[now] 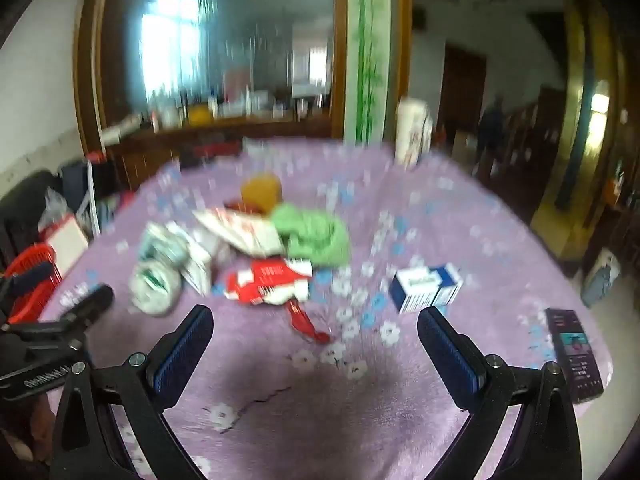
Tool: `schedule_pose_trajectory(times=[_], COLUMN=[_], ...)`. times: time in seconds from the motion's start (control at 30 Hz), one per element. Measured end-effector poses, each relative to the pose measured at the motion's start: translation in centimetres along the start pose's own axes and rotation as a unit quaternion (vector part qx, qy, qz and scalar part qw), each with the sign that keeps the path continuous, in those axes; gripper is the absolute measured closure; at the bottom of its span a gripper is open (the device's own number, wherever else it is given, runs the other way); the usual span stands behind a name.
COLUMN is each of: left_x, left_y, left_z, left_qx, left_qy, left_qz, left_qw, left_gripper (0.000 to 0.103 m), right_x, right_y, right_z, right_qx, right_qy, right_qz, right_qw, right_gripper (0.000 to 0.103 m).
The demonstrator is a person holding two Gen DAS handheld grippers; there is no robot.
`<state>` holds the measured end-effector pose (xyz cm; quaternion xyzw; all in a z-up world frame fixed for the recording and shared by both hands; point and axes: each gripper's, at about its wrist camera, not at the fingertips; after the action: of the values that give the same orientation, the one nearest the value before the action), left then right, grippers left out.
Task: Collect trash
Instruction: 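Move both tools toward the trash pile on the table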
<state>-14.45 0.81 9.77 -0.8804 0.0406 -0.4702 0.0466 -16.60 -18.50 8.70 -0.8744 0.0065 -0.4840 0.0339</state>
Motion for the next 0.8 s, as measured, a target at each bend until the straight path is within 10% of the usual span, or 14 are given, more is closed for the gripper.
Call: schedule_pose_trajectory(times=[0.8], left_x=[-4.2], left_y=[-3.0], left_z=[-3.4], left_qx=[0.026], left_qy=[0.064], left_qz=[-0.034], left_qw=[0.997], left_gripper=[0.0], right_x=[-3.6], right_y=[-1.3], right_z=[-3.5], right_qx=[-0.002], right_qy=[0.047], right_qz=[0.022], right_qw=[0.999], right_gripper=[0.0])
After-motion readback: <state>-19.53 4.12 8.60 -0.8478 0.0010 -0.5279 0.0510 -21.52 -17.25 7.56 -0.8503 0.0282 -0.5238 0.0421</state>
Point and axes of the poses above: each gripper's, at about its wrist camera, not at the fingertips, and z roughly the way its jaws point, y to its right, x to its top, and after that the axes turned 5 degrees about x, right-handed
